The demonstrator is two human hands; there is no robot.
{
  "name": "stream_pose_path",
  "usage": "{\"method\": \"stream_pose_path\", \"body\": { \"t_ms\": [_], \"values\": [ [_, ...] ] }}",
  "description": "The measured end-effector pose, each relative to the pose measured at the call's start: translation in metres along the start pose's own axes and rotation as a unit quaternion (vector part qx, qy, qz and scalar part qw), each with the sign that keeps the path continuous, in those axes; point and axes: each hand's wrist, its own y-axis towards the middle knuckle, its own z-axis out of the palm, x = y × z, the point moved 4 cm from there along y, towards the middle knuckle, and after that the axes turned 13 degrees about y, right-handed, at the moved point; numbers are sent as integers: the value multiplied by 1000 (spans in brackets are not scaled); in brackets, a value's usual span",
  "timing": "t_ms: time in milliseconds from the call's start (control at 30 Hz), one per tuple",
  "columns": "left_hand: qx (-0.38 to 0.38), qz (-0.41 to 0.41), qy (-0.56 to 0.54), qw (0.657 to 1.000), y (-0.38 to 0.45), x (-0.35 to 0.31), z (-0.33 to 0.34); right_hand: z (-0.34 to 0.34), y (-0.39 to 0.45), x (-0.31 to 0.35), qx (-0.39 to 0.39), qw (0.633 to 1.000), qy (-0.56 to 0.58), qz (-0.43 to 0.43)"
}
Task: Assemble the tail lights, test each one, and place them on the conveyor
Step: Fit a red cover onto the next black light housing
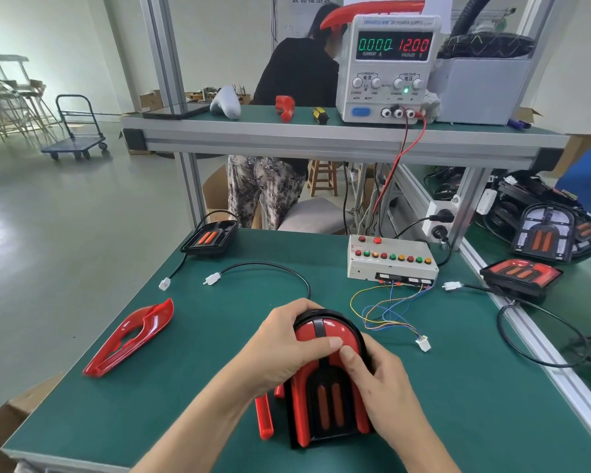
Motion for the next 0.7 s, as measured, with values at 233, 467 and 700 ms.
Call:
{"method": "stream_pose_path", "body": {
  "t_ms": [233, 467, 700],
  "values": [
    [-3, -3, -12, 1000, 5, 3, -2, 3, 3, 0, -2, 1000, 1, -1],
    [-4, -77, -188, 979, 5, 9, -14, -15, -22, -14, 31, 998, 7, 55],
    [-34, -56, -181, 981, 8, 3, -10, -22, -24, -15, -46, 998, -37, 29]
  ]
}}
